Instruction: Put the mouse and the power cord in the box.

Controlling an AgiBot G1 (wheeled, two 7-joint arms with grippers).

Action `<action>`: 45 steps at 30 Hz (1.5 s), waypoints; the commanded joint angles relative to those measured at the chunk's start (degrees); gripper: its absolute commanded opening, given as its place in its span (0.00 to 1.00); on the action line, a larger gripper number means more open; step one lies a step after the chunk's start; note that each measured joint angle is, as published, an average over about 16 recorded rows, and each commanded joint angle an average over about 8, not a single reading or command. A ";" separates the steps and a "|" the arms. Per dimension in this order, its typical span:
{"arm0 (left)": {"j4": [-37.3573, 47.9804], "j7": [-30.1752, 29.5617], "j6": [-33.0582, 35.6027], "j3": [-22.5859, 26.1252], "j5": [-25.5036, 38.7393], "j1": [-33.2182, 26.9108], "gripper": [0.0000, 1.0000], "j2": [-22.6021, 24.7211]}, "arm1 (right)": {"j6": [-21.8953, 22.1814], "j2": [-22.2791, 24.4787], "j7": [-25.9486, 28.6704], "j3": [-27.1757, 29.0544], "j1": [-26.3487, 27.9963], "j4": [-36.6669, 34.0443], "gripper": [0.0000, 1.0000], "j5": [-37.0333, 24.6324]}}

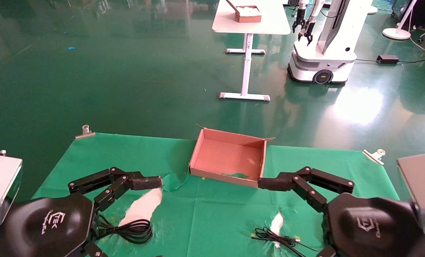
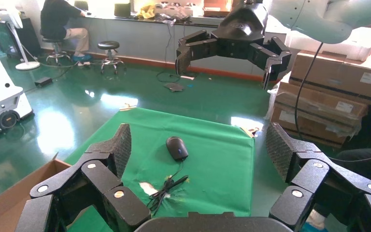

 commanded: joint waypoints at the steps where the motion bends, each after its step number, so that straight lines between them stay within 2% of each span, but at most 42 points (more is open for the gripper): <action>1: 0.00 0.00 0.00 0.00 0.00 0.00 1.00 0.00 | 0.00 0.00 0.00 0.00 0.00 0.00 1.00 0.00; 27: -0.20 -0.21 0.02 0.47 1.15 0.03 1.00 -0.35 | 0.08 0.29 -0.09 -0.15 -0.18 0.08 1.00 -0.59; 31: -1.92 -1.67 0.14 3.52 9.16 -2.26 1.00 -1.40 | 1.22 1.78 -0.78 -1.45 -0.32 1.53 1.00 -5.99; 35: -3.64 -4.54 1.13 9.30 23.87 -8.51 1.00 -0.93 | 3.33 3.01 -0.93 -4.15 0.71 3.34 1.00 -15.66; 40: -3.64 -7.74 1.37 16.87 43.35 -16.98 1.00 3.33 | 5.36 1.90 0.53 -7.79 3.77 3.76 1.00 -26.38; 45: -3.17 -9.80 0.40 21.16 53.27 -21.50 1.00 7.08 | 6.13 0.79 2.06 -9.90 5.88 3.61 1.00 -32.41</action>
